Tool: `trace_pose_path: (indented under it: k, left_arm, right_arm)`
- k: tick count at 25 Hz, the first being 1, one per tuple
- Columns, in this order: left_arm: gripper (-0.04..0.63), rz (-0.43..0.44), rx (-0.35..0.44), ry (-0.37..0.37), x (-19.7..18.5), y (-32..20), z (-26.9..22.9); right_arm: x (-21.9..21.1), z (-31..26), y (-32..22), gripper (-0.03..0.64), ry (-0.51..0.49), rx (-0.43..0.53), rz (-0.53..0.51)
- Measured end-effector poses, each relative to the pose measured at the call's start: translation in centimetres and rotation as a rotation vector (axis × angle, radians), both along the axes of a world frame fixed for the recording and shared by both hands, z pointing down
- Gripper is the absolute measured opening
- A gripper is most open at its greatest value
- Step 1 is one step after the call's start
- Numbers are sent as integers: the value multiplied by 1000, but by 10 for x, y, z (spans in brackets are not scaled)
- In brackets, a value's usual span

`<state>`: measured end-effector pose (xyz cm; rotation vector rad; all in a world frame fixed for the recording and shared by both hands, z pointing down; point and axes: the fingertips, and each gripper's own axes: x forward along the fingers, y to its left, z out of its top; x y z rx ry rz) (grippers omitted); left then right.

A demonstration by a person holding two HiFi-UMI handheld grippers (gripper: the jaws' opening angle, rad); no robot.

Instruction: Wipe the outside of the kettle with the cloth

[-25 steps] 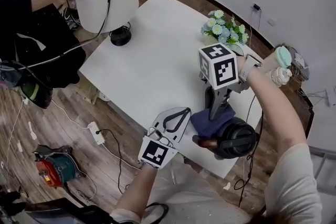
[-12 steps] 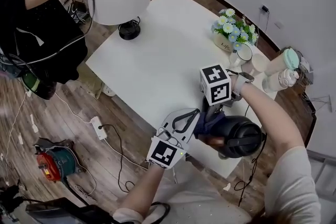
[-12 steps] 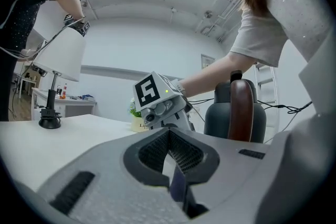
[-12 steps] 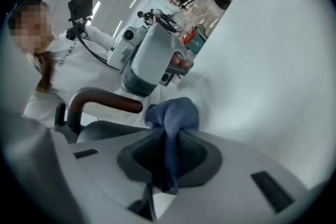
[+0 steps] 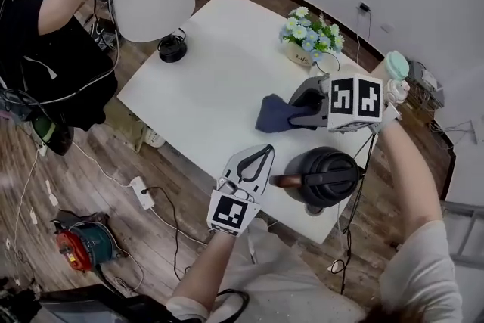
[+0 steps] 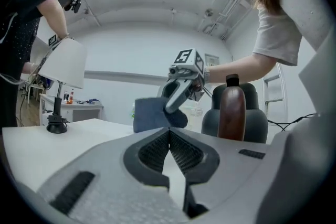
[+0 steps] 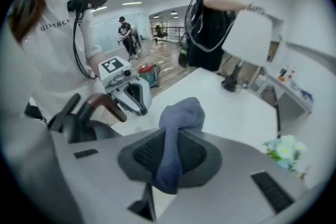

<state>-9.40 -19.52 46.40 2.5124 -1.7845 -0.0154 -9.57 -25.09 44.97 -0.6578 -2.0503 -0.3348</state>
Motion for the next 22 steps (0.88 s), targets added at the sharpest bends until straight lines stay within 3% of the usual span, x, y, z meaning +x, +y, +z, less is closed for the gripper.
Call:
trace_pose_path:
  k: [6,12,15,17,20,22]
  left_arm:
    - [8,-72,14,6,-5,13,-15]
    - [8,-39,47,13,-4,14,-39]
    - [8,-26,70,22,-2,21,-46]
    - [8,-13,69,34,2,30,-45]
    - [8,21,63,32,11,41,-42]
    - [8,43,59,28,14,48,-40]
  right_arm:
    - [57,-130,-26,55,-406,268,342]
    - [118,-197,32,55,-793,421,672]
    - [140,-192,73,55,-887,476,869]
    - [141,-179,106,55,-936,395,960]
    - [125,-145,145,55,-940,255,981]
    - [116,-115,155,55,-860,287,993]
